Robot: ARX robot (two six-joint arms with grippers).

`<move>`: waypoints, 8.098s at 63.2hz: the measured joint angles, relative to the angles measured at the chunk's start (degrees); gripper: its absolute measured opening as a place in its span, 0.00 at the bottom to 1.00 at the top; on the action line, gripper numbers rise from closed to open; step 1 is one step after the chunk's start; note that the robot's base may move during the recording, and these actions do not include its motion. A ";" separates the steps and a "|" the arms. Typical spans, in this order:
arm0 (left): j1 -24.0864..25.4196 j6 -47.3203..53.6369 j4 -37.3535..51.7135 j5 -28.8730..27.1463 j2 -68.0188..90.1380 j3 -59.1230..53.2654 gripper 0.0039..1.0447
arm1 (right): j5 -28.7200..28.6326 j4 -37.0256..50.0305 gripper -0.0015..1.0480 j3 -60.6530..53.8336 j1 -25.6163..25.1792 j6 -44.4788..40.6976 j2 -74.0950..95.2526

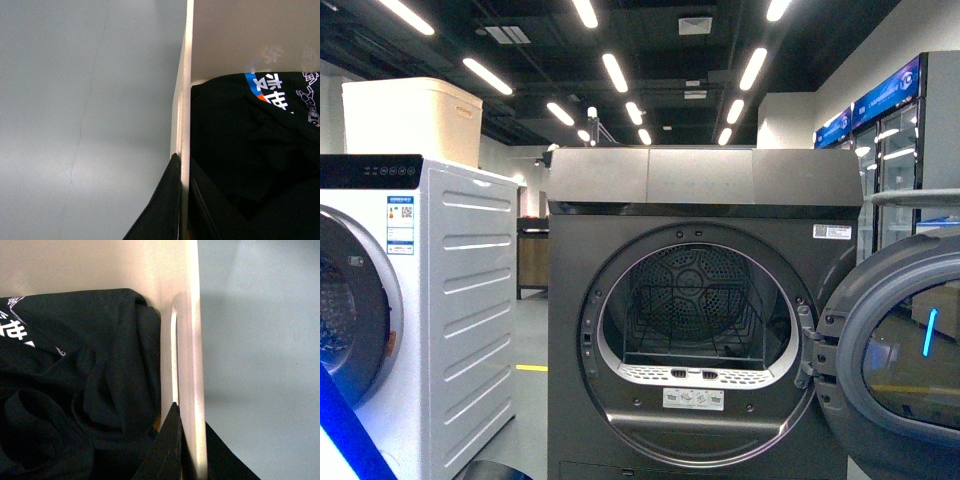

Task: Move hamper under clothes hanger

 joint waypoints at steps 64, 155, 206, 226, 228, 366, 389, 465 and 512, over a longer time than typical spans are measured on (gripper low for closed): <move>0.15 0.15 0.00 -0.11 -0.37 -0.04 0.04 | 0.00 0.11 0.03 -0.11 -0.02 0.13 -0.35; 0.74 0.20 -0.02 -0.77 -0.55 -0.02 0.04 | -0.28 0.11 0.03 -0.26 0.63 0.15 -0.52; -0.63 0.17 0.00 -0.04 -0.55 -0.02 0.04 | 0.26 0.11 0.03 -0.26 -0.74 0.13 -0.52; 0.07 0.17 0.00 -0.17 -0.55 -0.02 0.04 | 0.02 0.11 0.03 -0.26 -0.07 0.13 -0.52; 0.04 0.17 0.00 -0.13 -0.55 -0.02 0.04 | 0.09 0.11 0.03 -0.26 -0.20 0.15 -0.52; 0.13 2.29 -3.06 2.82 11.80 12.70 0.09 | 0.61 3.54 0.03 8.22 -0.66 7.78 9.99; -0.87 3.21 -1.29 2.84 11.76 12.81 0.55 | 2.12 5.57 0.37 8.24 -0.59 8.57 10.43; -2.25 11.74 17.57 0.57 -21.97 -0.37 0.94 | 10.51 20.48 0.92 -4.00 0.96 -3.85 -24.06; -1.22 15.23 16.39 1.31 -29.31 -0.24 0.94 | 15.34 27.80 0.92 -12.28 -0.42 -10.43 -37.86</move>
